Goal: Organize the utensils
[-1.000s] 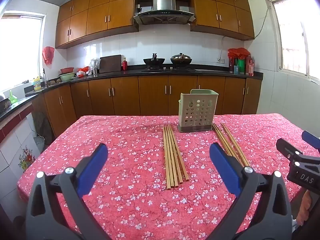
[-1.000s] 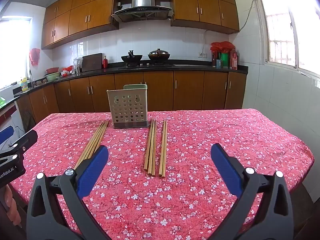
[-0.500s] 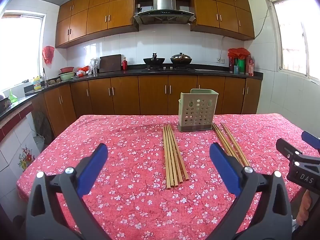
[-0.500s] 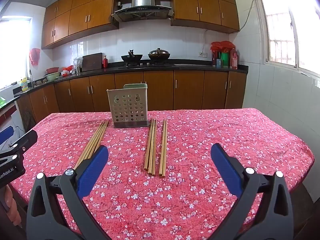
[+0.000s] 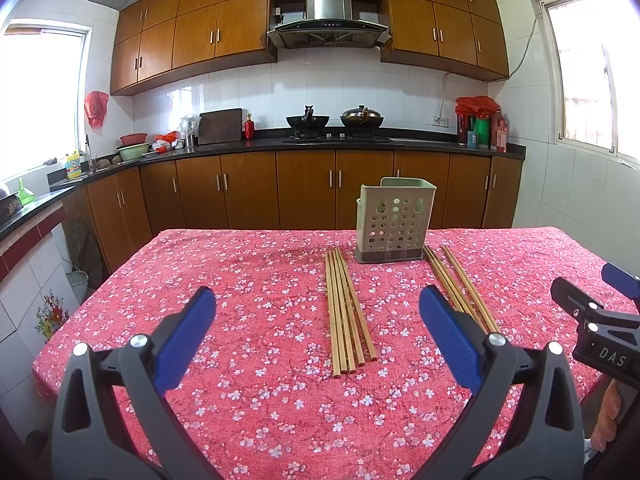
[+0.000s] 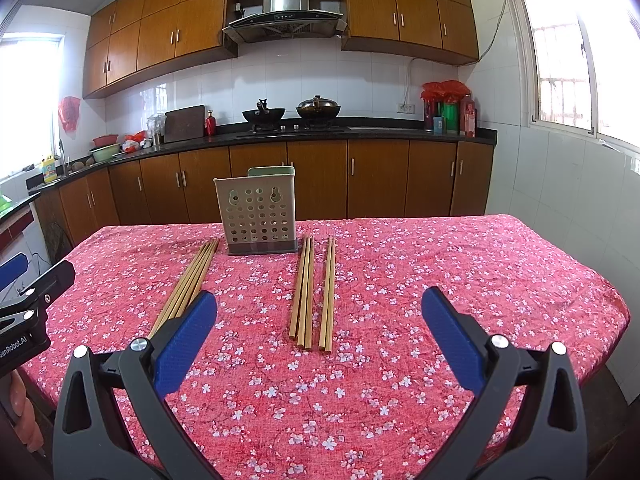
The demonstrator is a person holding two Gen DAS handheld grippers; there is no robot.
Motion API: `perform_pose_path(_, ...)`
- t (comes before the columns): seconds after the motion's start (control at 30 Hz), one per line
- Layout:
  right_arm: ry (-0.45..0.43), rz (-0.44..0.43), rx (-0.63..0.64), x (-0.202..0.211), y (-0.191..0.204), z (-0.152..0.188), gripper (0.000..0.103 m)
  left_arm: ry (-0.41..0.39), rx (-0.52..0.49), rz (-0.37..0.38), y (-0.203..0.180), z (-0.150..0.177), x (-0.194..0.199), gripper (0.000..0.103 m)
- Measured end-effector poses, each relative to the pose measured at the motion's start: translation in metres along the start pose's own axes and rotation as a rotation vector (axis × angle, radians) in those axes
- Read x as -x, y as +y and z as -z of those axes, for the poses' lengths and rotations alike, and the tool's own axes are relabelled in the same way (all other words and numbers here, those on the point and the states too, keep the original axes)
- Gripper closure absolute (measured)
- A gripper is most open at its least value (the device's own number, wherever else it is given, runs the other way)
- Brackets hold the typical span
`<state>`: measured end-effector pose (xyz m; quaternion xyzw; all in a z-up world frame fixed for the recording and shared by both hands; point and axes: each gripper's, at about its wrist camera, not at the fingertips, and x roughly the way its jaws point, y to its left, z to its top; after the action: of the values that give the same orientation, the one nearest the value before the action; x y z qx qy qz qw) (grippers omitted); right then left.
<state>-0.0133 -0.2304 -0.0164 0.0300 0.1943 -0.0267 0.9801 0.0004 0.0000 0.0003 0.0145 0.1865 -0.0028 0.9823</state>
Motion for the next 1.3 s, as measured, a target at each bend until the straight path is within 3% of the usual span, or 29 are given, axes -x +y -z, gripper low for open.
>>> perform_pose_path(1.3, 0.004, -0.003, -0.004, -0.0006, -0.0023, 0.0026, 0.002, 0.001, 0.001, 0.002, 0.0010, 0.0019, 0.0033, 0.004)
